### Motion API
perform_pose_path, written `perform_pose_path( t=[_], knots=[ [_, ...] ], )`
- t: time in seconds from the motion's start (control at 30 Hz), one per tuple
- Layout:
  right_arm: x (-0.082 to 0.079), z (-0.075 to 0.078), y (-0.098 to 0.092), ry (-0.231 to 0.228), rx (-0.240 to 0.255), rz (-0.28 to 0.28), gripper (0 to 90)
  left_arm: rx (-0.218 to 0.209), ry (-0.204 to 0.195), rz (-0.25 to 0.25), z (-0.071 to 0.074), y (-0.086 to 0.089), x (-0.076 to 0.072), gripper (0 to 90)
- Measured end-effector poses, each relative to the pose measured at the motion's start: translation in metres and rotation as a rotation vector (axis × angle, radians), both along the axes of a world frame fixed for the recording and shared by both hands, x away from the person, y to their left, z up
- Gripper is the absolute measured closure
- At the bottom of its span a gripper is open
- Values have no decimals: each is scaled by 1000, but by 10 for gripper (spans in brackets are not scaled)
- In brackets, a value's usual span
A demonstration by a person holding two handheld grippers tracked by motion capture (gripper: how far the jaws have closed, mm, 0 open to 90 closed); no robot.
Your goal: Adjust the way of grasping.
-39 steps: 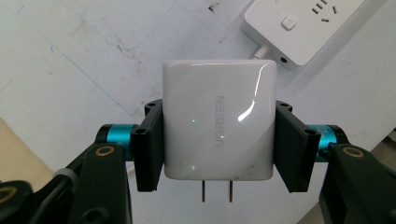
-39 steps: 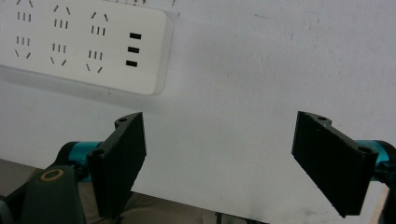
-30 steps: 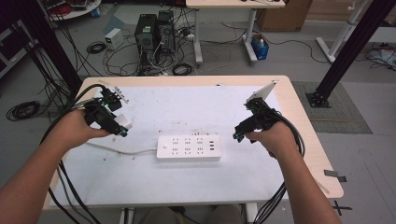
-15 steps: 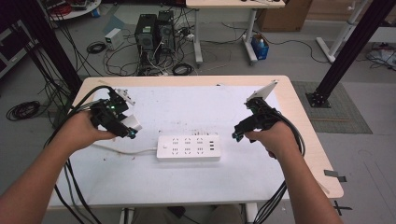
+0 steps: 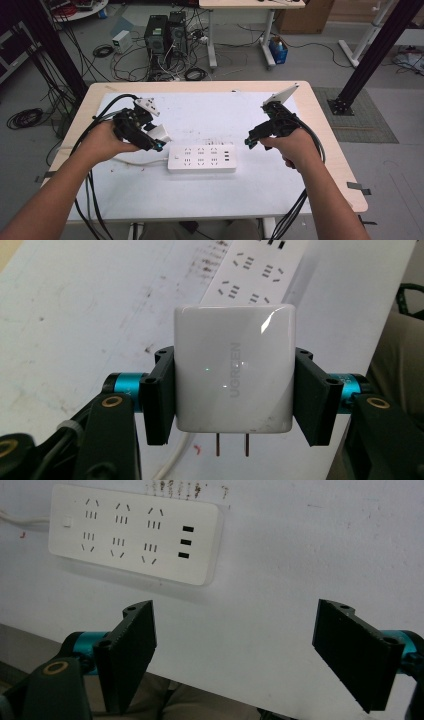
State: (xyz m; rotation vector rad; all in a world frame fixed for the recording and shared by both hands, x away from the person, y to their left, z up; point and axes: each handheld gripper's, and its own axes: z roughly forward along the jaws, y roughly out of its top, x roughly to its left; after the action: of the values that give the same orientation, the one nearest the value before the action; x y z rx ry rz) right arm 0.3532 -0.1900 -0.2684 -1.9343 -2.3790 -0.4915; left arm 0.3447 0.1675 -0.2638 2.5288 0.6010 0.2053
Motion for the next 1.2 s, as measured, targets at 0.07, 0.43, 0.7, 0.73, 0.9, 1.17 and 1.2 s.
perform_pose_path(
  t=[0.07,0.43,0.7,0.73,0.9,1.17,1.2],
  knots=[
    [0,0,1,3,2,1,172,-15,-5,-18,-1,-3,-1,426],
    [0,3,4,-1,55,14,172,-142,-51,-95,-5,-7,-3,426],
    [1,2,7,2,134,20,172,-208,-92,-154,-12,-13,-5,426],
    [1,1,8,1,149,21,172,-203,-96,-161,-12,-14,-5,427],
    [2,1,10,24,211,21,172,-229,-91,-188,-15,-18,-4,426],
    [5,0,21,63,341,57,172,-230,-67,-212,-20,-26,-2,427],
    [5,0,24,63,349,61,173,-234,-61,-212,-20,-27,-2,427]
  ],
)
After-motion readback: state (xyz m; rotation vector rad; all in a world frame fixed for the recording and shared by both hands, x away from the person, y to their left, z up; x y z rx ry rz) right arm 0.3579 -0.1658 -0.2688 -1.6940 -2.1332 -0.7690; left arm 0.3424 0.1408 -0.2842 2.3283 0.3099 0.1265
